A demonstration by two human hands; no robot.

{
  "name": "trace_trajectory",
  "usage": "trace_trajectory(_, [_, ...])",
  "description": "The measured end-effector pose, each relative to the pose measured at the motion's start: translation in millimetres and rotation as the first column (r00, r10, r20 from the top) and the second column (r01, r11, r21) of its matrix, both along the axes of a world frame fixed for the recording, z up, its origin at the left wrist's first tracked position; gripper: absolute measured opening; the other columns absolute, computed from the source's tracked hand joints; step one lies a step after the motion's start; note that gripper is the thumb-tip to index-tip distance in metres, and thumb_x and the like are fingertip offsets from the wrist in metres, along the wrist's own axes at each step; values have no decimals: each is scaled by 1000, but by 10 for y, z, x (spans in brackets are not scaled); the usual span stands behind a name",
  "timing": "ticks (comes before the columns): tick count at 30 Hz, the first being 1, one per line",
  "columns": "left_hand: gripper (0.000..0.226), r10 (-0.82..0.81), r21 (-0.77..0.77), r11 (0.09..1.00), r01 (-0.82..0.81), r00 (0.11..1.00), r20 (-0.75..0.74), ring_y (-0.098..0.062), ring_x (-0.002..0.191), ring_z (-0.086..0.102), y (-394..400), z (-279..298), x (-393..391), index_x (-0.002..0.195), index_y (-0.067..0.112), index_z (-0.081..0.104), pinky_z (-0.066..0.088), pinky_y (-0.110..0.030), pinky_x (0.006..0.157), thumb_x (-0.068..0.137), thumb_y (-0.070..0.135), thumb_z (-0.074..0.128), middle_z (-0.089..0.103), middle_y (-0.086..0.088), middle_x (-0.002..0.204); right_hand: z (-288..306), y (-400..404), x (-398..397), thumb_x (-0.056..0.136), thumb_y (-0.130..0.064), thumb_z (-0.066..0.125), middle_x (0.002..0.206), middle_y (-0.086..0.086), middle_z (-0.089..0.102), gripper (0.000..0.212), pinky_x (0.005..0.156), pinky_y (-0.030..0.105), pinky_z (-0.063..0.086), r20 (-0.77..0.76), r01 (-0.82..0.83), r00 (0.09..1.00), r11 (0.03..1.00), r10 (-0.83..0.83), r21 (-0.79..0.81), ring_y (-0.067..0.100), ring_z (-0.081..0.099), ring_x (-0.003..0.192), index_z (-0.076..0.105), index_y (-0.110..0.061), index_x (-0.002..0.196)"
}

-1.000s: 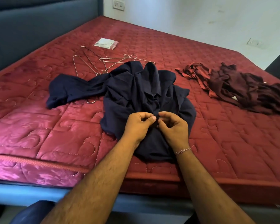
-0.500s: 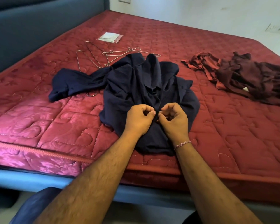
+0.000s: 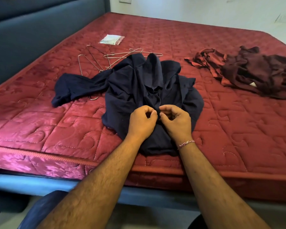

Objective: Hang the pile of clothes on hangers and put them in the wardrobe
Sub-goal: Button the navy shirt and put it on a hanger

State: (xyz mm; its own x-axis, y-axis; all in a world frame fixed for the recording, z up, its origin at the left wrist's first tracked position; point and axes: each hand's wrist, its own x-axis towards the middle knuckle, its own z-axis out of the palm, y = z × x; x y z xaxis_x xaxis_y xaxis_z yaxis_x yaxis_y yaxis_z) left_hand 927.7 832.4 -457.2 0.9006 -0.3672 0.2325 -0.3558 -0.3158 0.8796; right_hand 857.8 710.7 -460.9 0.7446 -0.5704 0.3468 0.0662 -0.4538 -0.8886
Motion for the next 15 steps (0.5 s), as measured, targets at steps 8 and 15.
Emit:
trace_trajectory(8, [16,-102,-31,995,100,994,-51,-2,62,52,41,-1,17,80,15,64,41,-19,61,96,18,63,60,10,69,12,-4,-30,85,-9,81,102,-9,78,24,93,29,58,-23,-44,999,999,44,-4,5,74,96,79,-23,104])
trace_trajectory(15, [20,-99,-166,983,73,982,-158,-7,63,57,58,18,12,73,14,70,47,-27,66,93,15,65,63,10,63,-19,5,-35,86,-11,81,102,-6,78,20,94,34,58,-4,-30,1000,996,30,-87,5,73,97,81,-16,105])
